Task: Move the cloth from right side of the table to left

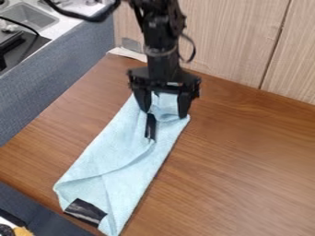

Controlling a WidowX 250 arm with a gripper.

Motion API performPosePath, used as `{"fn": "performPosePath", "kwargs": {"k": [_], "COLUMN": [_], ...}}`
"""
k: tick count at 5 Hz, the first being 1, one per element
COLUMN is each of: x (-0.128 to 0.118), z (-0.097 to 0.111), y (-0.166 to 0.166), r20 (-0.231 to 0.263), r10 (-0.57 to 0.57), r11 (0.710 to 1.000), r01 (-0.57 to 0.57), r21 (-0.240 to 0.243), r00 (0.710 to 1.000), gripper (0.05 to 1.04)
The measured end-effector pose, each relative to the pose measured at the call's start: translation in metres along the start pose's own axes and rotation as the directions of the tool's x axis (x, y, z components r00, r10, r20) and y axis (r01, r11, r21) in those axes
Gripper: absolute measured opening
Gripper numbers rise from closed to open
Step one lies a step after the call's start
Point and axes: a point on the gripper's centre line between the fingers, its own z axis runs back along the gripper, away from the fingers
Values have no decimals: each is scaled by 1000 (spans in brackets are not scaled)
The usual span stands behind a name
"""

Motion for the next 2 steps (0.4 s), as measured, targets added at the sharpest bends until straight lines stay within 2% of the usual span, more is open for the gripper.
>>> {"fn": "performPosePath", "kwargs": {"k": [2], "x": [-3], "z": [61], "y": [3], "r20": [95], "r10": [19], "r11": [1000], "r01": [-20], "r21": [8], "r00": [995], "gripper": [1000]}}
